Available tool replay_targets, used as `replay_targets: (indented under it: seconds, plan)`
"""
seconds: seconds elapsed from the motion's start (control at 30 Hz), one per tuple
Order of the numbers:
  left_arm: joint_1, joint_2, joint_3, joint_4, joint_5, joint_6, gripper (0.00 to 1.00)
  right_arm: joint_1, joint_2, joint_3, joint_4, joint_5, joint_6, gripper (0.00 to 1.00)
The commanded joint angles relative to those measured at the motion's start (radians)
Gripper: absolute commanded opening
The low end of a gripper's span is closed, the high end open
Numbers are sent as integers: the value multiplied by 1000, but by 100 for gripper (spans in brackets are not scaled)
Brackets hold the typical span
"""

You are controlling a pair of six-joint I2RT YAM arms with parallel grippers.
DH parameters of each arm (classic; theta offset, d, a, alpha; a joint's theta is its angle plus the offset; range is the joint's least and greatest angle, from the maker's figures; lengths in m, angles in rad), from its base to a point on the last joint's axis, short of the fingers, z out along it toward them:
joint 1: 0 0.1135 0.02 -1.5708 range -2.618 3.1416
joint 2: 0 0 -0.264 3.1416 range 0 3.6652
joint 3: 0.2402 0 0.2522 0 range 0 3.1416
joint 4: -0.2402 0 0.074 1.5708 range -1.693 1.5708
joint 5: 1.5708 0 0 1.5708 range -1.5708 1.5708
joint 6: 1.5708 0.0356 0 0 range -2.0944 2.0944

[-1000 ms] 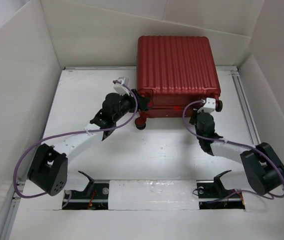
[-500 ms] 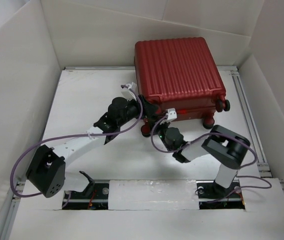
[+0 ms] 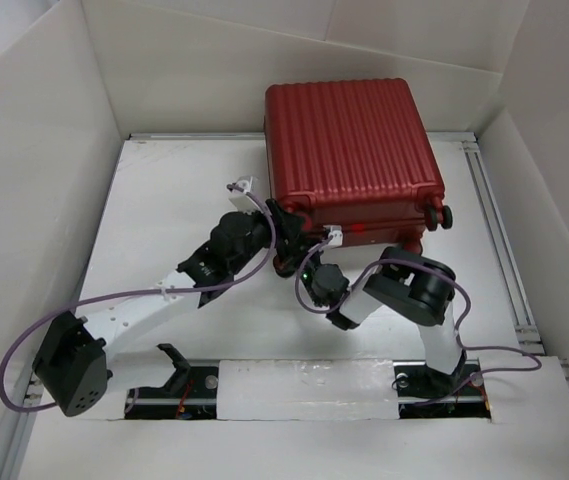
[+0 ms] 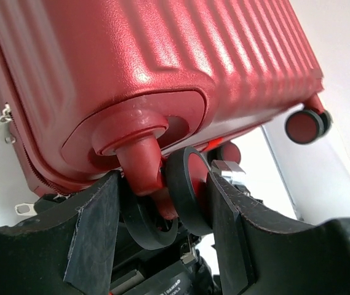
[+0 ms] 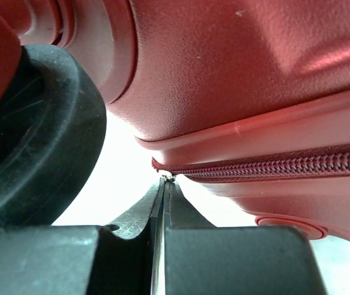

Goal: Pack the luggage

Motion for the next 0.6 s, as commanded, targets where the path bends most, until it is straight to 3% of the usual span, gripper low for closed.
replay_targets:
  seconds: [0.0,0.23,0.33,0.37,0.4,0.47,0.5,0.53,0.57]
  plan:
    - [-218,-26,90,246,301,-95,0,89,-3,77,-27,-243,37,0]
    - [-290,3,122,246,235,-114,0,128,-107,-77,7,-128,83,0]
    - [-290,-9,122,231,186,-114,0,177,-222,-195,-102,-67,92,35]
    - [-290,-24,134,207,155,-92,0,191,-257,-237,-149,-35,92,43]
    - [-290,-24,151,114,117,-47,11,207,-337,-254,-206,-13,92,50]
    - [-290,-62,194,23,11,-10,34,257,-421,-266,-411,59,92,52]
    - [-290,-78,203,-43,-12,11,52,276,-466,-280,-492,82,101,53]
    - [-290,-95,213,-78,-41,48,79,294,-550,-280,-666,108,110,56]
    - [-290,-113,228,-117,-97,62,86,332,-590,-280,-755,140,110,58]
